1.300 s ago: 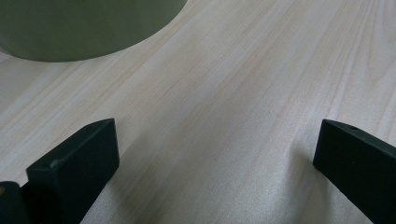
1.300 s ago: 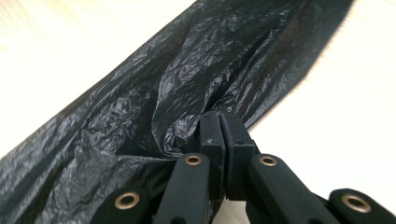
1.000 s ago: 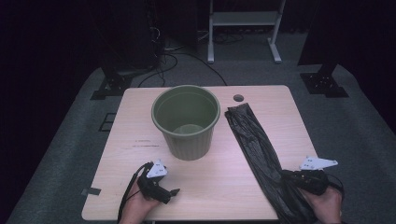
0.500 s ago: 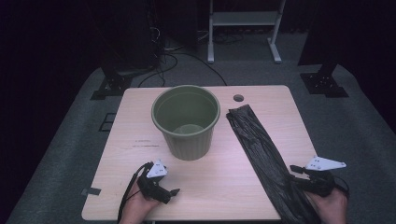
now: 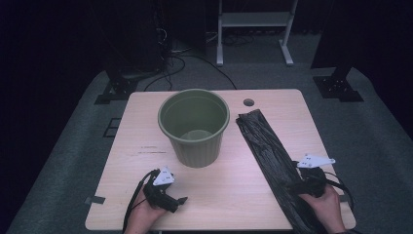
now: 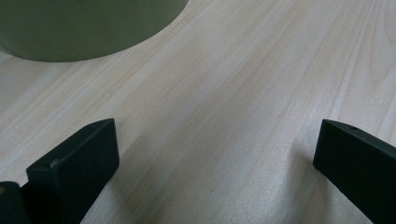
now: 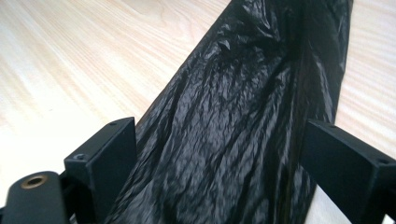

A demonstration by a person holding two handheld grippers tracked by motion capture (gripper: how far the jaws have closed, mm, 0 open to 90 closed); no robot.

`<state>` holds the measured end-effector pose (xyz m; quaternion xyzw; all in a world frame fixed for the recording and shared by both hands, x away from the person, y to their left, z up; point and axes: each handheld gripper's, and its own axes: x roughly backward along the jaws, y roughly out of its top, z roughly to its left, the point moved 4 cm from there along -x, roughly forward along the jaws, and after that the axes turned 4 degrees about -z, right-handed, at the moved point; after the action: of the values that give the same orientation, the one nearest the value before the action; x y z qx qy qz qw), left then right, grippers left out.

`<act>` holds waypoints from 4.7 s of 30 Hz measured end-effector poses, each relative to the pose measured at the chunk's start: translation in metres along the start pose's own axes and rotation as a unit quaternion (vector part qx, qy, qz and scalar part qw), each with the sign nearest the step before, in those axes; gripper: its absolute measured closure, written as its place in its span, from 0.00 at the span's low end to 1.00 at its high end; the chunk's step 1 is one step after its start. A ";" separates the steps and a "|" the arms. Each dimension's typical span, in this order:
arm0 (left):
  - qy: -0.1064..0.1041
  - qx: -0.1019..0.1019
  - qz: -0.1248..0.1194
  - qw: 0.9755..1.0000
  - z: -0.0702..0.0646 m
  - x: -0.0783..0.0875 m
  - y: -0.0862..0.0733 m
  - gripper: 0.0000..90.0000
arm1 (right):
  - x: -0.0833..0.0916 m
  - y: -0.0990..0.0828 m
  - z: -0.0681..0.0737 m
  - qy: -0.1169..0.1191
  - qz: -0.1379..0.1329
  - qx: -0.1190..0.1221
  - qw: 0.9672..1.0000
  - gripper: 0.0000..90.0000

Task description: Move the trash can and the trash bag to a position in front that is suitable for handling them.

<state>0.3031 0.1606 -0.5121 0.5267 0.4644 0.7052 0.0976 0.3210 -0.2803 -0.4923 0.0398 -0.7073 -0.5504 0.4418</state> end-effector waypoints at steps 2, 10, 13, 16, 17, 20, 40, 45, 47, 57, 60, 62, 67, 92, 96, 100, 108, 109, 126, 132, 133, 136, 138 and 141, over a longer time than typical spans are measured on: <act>0.002 0.001 0.000 1.000 0.000 0.000 0.000 0.00 | -0.006 0.000 0.000 -0.001 -0.004 0.010 1.000 0.11; -0.002 0.010 -0.006 1.000 0.001 0.001 0.000 0.00 | -0.021 -0.006 0.000 -0.003 0.026 0.021 0.999 0.11; -0.005 0.018 -0.008 1.000 0.001 0.001 0.001 0.00 | -0.023 -0.008 -0.001 -0.003 0.032 0.018 0.999 0.11; -0.010 0.021 -0.009 1.000 0.001 0.003 0.002 0.00 | -0.023 -0.008 0.000 -0.003 0.028 0.017 0.999 0.11; -0.009 0.020 -0.007 1.000 0.001 0.004 0.003 0.00 | -0.024 -0.009 0.000 0.001 0.026 0.012 1.000 0.11; -0.009 0.020 -0.012 1.000 0.001 0.009 0.007 0.00 | -0.024 -0.010 -0.002 0.009 0.031 -0.001 0.999 0.11; -0.026 0.037 -0.054 0.998 0.018 0.052 0.049 0.00 | -0.023 -0.010 -0.002 0.009 0.030 0.000 0.999 0.11; -0.036 0.038 -0.062 0.997 0.019 0.062 0.062 0.00 | -0.023 -0.010 -0.002 0.009 0.031 -0.001 0.999 0.11; -0.032 0.039 -0.065 0.997 0.021 0.067 0.067 0.00 | -0.023 -0.010 -0.002 0.009 0.031 -0.001 0.999 0.11; -0.025 0.038 -0.080 0.996 0.036 0.096 0.094 0.00 | -0.023 -0.010 -0.002 0.009 0.031 -0.001 0.999 0.11; -0.026 0.035 -0.082 0.996 0.040 0.103 0.103 0.00 | -0.023 -0.010 -0.002 0.009 0.030 -0.001 0.999 0.11; -0.024 0.035 -0.083 0.996 0.045 0.108 0.108 0.00 | -0.023 -0.010 -0.002 0.009 0.031 -0.001 0.999 0.11; -0.021 0.037 -0.083 0.996 0.053 0.115 0.121 0.00 | -0.023 -0.010 -0.002 0.009 0.031 -0.001 0.999 0.11; -0.002 0.051 -0.091 0.995 0.110 0.108 0.170 0.00 | -0.023 -0.010 -0.002 0.010 0.030 -0.001 1.000 0.11; 0.001 0.062 -0.089 0.994 0.119 0.101 0.168 0.00 | -0.023 -0.010 -0.002 0.009 0.031 -0.001 0.999 0.11; 0.002 0.068 -0.085 0.994 0.126 0.093 0.167 0.00 | -0.023 -0.010 -0.002 0.010 0.030 -0.002 0.999 0.11; 0.011 0.067 -0.054 0.996 0.129 0.071 0.164 0.00 | -0.023 -0.010 -0.002 0.010 0.030 -0.001 0.999 0.11; 0.009 0.069 -0.053 0.996 0.129 0.069 0.164 0.00 | -0.023 -0.010 -0.002 0.010 0.030 -0.002 0.999 0.11; -0.038 0.049 -0.055 0.997 0.096 0.053 0.175 0.00 | -0.023 -0.010 -0.002 0.010 0.030 -0.002 0.999 0.11; -0.050 0.044 -0.059 0.996 0.082 0.050 0.176 0.00 | -0.023 -0.010 -0.002 0.010 0.030 -0.003 0.999 0.11; -0.052 0.044 -0.058 0.996 0.080 0.050 0.177 0.00 | -0.023 -0.010 -0.002 0.010 0.031 -0.002 0.999 0.11; -0.058 0.036 -0.055 0.996 0.071 0.048 0.179 0.00 | -0.023 -0.010 -0.002 0.010 0.031 -0.002 0.999 0.11; -0.065 0.030 -0.055 0.996 0.064 0.045 0.181 0.00 | -0.023 -0.010 -0.002 0.010 0.030 -0.002 0.999 0.11; -0.074 0.024 -0.060 0.995 0.056 0.043 0.182 0.00 | -0.023 -0.010 -0.002 0.010 0.031 -0.002 0.999 0.11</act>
<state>0.3958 0.1182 -0.3455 0.5509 0.5036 0.6458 0.1607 0.3323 -0.2736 -0.5142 0.0227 -0.7027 -0.5374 0.4657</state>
